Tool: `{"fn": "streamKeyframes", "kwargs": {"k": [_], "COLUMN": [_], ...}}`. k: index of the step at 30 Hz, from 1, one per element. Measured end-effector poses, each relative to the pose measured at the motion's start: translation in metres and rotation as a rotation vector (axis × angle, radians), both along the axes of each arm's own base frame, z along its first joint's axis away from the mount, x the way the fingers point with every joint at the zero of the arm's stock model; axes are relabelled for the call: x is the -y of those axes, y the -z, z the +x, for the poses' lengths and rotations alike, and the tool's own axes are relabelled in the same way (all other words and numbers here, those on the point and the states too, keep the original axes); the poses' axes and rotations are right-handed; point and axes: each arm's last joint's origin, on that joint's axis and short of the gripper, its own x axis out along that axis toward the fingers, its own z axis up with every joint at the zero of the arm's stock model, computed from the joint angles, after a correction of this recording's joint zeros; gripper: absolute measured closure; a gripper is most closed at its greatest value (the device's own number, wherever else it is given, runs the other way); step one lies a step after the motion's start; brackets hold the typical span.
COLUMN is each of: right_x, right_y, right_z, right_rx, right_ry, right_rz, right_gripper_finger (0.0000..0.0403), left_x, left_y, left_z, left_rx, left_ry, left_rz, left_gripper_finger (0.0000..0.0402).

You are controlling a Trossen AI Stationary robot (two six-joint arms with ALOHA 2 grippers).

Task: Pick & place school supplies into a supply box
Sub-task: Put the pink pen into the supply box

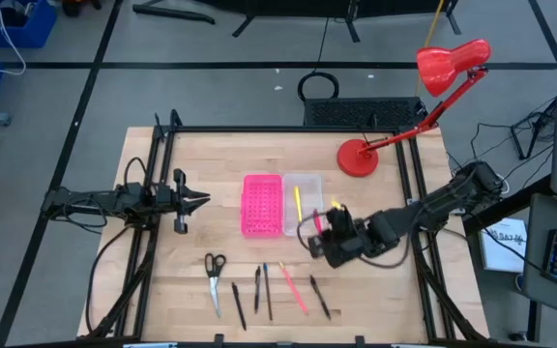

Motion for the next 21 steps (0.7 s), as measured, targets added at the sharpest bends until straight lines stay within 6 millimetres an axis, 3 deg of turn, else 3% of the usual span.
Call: {"fn": "streamKeyframes", "kwargs": {"k": [5, 10, 15, 21], "right_x": [0.047, 0.092, 0.126, 0.149], "right_y": [-0.002, 0.015, 0.044, 0.074], "right_z": [0.021, 0.032, 0.025, 0.012], "right_rx": [0.023, 0.055, 0.052, 0.014], "right_ry": [0.000, -0.013, 0.041, 0.111], "right_rz": [-0.009, 0.094, 0.147, 0.169], "right_gripper_finger": [0.0385, 0.0385, 0.0385, 0.0385], "left_x": [0.000, 0.000, 0.000, 0.000], "left_y": [0.000, 0.001, 0.004, 0.006], "left_z": [0.000, 0.000, 0.000, 0.001], "left_rx": [-0.001, -0.013, -0.050, -0.070], "left_ry": [0.000, -0.003, -0.006, -0.007], "left_rz": [0.000, 0.011, 0.049, 0.062], "left_gripper_finger": [0.0350, 0.0350, 0.0350, 0.0350]}}
